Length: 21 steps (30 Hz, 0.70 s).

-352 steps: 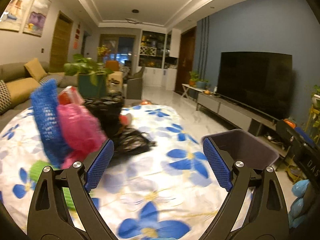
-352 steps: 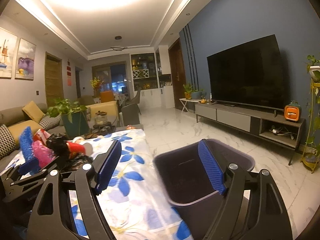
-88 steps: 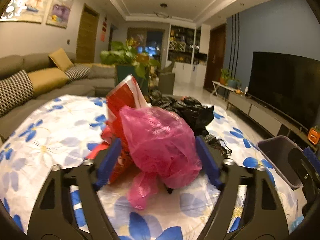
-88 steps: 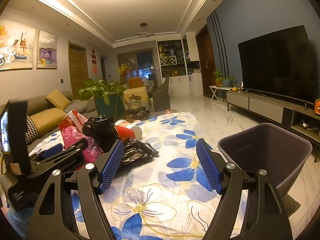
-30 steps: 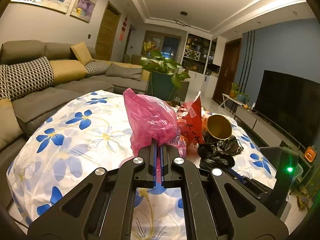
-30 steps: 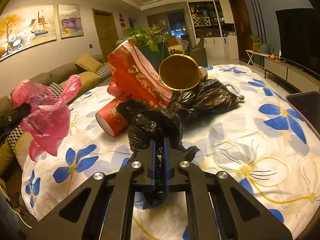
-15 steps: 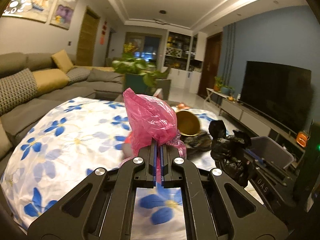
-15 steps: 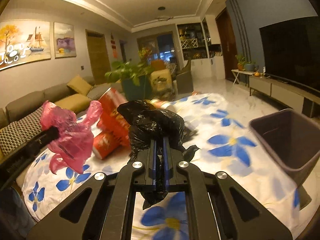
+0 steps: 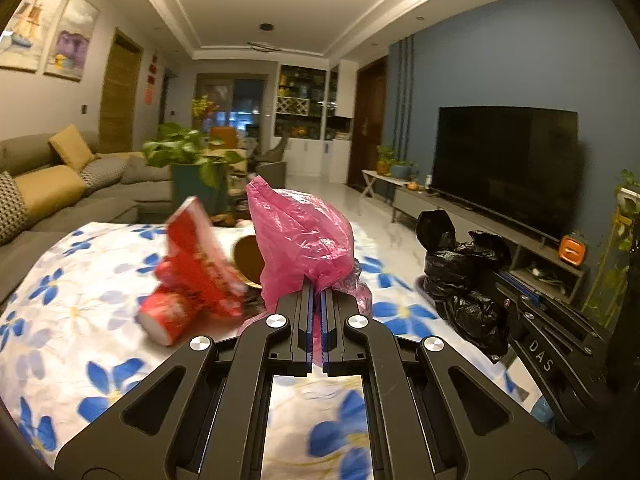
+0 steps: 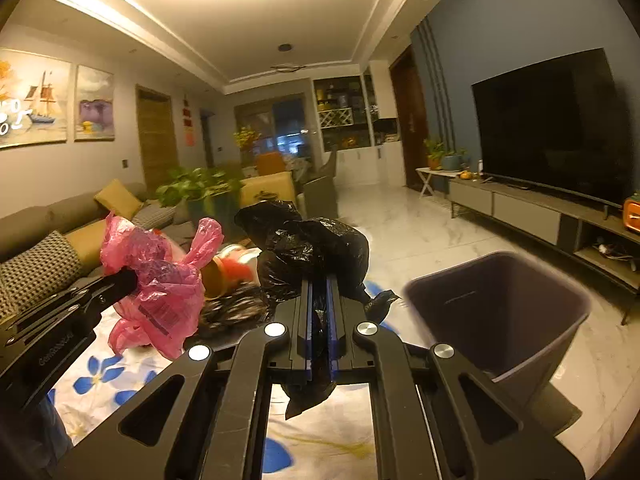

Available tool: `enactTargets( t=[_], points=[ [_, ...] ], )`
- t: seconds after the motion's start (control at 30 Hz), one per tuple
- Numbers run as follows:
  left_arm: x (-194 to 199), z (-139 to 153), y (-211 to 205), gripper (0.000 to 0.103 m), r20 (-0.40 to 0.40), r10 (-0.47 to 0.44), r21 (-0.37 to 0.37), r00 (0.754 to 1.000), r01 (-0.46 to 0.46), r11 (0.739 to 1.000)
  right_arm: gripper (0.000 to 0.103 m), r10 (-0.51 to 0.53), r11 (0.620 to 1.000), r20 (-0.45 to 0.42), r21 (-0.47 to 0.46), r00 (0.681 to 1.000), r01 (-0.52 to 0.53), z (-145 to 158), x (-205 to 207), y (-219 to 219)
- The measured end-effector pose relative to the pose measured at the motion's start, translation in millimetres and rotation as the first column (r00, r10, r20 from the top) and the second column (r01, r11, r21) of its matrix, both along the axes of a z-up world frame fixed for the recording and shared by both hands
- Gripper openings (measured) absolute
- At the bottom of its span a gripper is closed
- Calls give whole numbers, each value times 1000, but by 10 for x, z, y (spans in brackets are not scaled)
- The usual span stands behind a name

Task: Collect trash
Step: 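Carry the pink bag and black bag over the grey bin and open both tools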

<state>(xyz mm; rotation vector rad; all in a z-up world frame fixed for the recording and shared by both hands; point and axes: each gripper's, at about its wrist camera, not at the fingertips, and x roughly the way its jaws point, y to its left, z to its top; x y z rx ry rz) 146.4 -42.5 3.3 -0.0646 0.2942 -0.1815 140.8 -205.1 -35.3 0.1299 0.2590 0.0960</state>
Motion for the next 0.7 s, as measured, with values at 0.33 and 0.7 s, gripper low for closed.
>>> enactTargets(
  t=[0.33, 0.7],
  points=[
    [206, 60, -640, 2, 19, -104, 10, 994, 104, 995, 7, -116, 993, 32, -15, 993, 116, 23, -3, -509],
    [443, 98, -1211, 2, 43, -193, 21, 980, 193, 981, 7, -238, 971, 63, -3, 969, 239, 42, 35, -1015]
  ],
)
